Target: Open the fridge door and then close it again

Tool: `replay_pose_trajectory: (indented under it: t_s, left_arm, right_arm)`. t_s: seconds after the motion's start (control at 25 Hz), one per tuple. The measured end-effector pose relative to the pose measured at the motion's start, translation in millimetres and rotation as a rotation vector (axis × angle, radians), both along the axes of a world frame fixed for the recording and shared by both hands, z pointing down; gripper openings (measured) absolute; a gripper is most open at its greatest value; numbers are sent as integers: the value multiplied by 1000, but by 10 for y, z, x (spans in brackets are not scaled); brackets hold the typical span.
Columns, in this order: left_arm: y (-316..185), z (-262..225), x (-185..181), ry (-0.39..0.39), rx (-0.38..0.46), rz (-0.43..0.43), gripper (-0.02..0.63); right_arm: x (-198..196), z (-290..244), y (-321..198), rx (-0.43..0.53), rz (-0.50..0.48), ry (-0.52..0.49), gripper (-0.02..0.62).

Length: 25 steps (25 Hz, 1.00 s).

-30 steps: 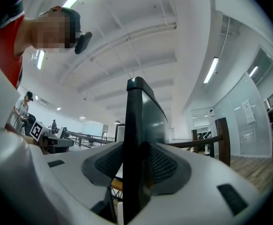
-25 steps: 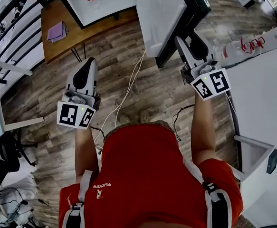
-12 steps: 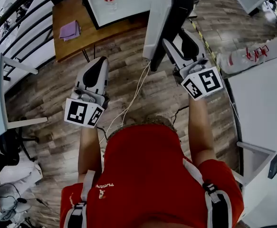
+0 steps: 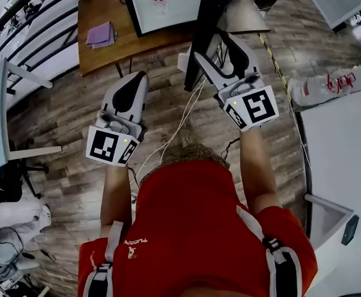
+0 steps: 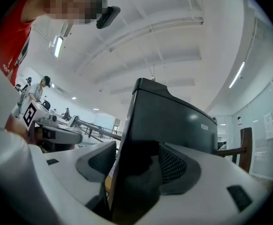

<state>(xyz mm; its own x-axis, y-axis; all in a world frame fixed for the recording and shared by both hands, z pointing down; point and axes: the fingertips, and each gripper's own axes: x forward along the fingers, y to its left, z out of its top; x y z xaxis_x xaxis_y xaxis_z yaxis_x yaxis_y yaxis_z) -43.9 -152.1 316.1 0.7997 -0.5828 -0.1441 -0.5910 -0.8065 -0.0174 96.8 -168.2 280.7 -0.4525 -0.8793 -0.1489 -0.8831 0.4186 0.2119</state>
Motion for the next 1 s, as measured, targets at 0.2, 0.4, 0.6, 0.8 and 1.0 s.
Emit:
replay_pose_trajectory:
  t_s: [0.2, 0.4, 0.6, 0.8, 1.0]
  left_arm:
    - [-282, 24, -4, -17, -13, -39, 9]
    - [-574, 21, -42, -16, -19, -99, 9]
    - [-870, 18, -48, -10, -25, -150, 9]
    - [-1106, 46, -86, -8, -28, -212, 9]
    - [-1333, 19, -140, 12, -32, -247, 9]
  right_arm:
    - [-211, -6, -278, 9, -86, 6, 281]
    - [-371, 12, -580, 17, -175, 12, 279]
    - [-451, 46, -923, 10, -236, 7, 262]
    - [-500, 114, -1280, 0, -256, 6, 162]
    - [-524, 195, -1609, -18, -246, 21, 101]
